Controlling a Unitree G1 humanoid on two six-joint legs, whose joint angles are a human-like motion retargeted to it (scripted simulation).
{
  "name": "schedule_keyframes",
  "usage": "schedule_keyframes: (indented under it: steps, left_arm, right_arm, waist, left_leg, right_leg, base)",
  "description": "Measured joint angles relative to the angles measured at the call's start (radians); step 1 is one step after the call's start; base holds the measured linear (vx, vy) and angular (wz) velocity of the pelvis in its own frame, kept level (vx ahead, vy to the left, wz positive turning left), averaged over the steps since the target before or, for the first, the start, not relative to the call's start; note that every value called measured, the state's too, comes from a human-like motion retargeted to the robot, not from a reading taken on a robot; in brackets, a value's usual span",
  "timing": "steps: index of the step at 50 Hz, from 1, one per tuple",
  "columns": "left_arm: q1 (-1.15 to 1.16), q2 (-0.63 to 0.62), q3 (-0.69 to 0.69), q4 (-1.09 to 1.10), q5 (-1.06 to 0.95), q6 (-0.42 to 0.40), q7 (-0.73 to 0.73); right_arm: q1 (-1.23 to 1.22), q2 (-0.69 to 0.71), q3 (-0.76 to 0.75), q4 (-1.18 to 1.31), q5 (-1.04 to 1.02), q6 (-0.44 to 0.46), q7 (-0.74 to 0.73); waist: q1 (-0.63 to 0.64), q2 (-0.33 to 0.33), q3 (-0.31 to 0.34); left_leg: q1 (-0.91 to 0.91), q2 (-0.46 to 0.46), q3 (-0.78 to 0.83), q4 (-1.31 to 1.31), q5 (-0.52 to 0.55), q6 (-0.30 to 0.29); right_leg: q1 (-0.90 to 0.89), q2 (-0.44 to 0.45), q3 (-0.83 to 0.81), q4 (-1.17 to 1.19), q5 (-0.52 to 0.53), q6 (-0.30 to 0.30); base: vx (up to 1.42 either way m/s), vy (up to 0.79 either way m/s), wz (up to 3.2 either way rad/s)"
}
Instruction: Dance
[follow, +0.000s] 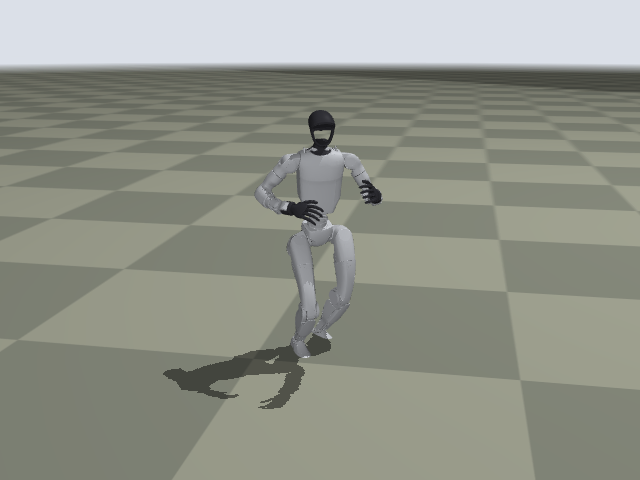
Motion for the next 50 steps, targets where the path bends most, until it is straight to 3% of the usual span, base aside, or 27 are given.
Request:
schedule_keyframes:
  steps: [4, 8, 17, 20, 25, 31, 38, 43, 48, 50]
  left_arm:
    - [-0.124, -0.01, -0.06, 0.023, 0.01, -0.017, 0.032]
    - [-0.198, -0.042, -0.11, 0.022, 0.005, -0.04, 0.043]
    - [-0.174, -0.133, -0.125, -0.047, -0.096, -0.099, 0.043]
    - [-0.113, -0.158, -0.093, -0.069, -0.132, -0.104, 0.051]
    - [0.042, -0.168, -0.01, -0.089, -0.145, -0.079, 0.065]
    - [0.331, -0.143, 0.105, -0.118, -0.115, -0.038, 0.091]
    - [0.679, -0.089, 0.178, -0.144, -0.097, -0.031, 0.115]
    - [0.802, -0.089, 0.203, -0.173, -0.108, -0.047, 0.127]
    - [0.822, -0.123, 0.223, -0.215, -0.111, -0.067, 0.166]
    - [0.803, -0.142, 0.225, -0.234, -0.1, -0.07, 0.19]
  right_arm:
    - [0.058, -0.024, -0.045, 0.003, -0.002, -0.009, -0.027]
    - [0.124, -0.031, -0.091, 0.007, 0.006, -0.024, -0.054]
    - [0.216, 0.002, -0.179, -0.004, 0.069, -0.061, -0.127]
    - [0.189, 0.011, -0.206, -0.034, 0.076, -0.072, -0.168]
    - [0.027, -0.005, -0.264, -0.131, 0.031, -0.07, -0.261]
    - [-0.274, -0.02, -0.317, -0.261, -0.033, -0.036, -0.42]
    - [-0.539, -0.037, -0.254, -0.285, -0.049, -0.011, -0.556]
    - [-0.623, -0.049, -0.176, -0.249, -0.064, -0.002, -0.591]
    - [-0.603, -0.032, -0.127, -0.213, -0.063, -0.004, -0.585]
    - [-0.569, -0.009, -0.113, -0.196, -0.062, -0.009, -0.578]
  waist:
    - [-0.064, 0.043, 0.02]
    - [-0.076, 0.108, 0.066]
    - [-0.023, 0.21, 0.165]
    - [0.017, 0.23, 0.202]
    - [0.128, 0.256, 0.256]
    - [0.305, 0.185, 0.226]
    - [0.468, 0.034, 0.136]
    - [0.513, -0.042, 0.11]
    - [0.539, -0.088, 0.117]
    - [0.534, -0.11, 0.137]
  left_leg:
    - [0.063, 0.053, 0.044, 0.012, -0.001, -0.021]
    - [0.121, 0.17, 0.054, 0.107, 0.016, -0.066]
    - [0.194, 0.453, -0.019, 0.415, 0.296, -0.208]
    - [0.193, 0.575, -0.038, 0.594, 0.369, -0.182]
    - [0.128, 0.665, -0.112, 0.848, 0.3, -0.084]
    - [-0.101, 0.549, -0.118, 0.895, 0.096, 0.058]
    - [-0.324, 0.299, -0.026, 0.502, 0.139, 0.102]
    - [-0.34, 0.155, 0.043, 0.312, 0.183, 0.141]
    - [-0.299, 0.075, 0.08, 0.398, 0.076, 0.24]
    - [-0.267, 0.033, 0.078, 0.437, 0.026, 0.25]
  right_leg:
    - [0.001, -0.006, -0.021, -0.03, 0.024, 0.007]
    - [0.057, 0.075, -0.056, -0.089, 0.07, 0.002]
    - [0.23, 0.338, -0.113, -0.214, 0.159, -0.076]
    - [0.276, 0.428, -0.133, -0.208, 0.146, -0.119]
    - [0.357, 0.571, -0.116, -0.226, 0.12, -0.157]
    - [0.438, 0.572, -0.006, -0.256, 0.085, -0.143]
    - [0.52, 0.379, 0.022, -0.285, 0.062, -0.093]
    - [0.573, 0.262, 0.018, -0.221, 0.017, -0.044]
    - [0.631, 0.169, 0.015, -0.083, -0.037, -0.019]
    - [0.661, 0.134, 0.031, -0.007, -0.034, 0.001]
  base:
    - [0.22, -0.15, -1.11]
    - [0.24, -0.19, -1.4]
    - [0.21, -0.22, -1.35]
    - [0.21, -0.15, -1.27]
    - [0.29, -0.07, -1.27]
    - [0.39, 0.0, -1.04]
    - [0.45, 0.07, -0.46]
    - [0.4, 0.18, 0.31]
    - [0.4, 0.22, 0.3]
    - [0.41, 0.15, 0.58]
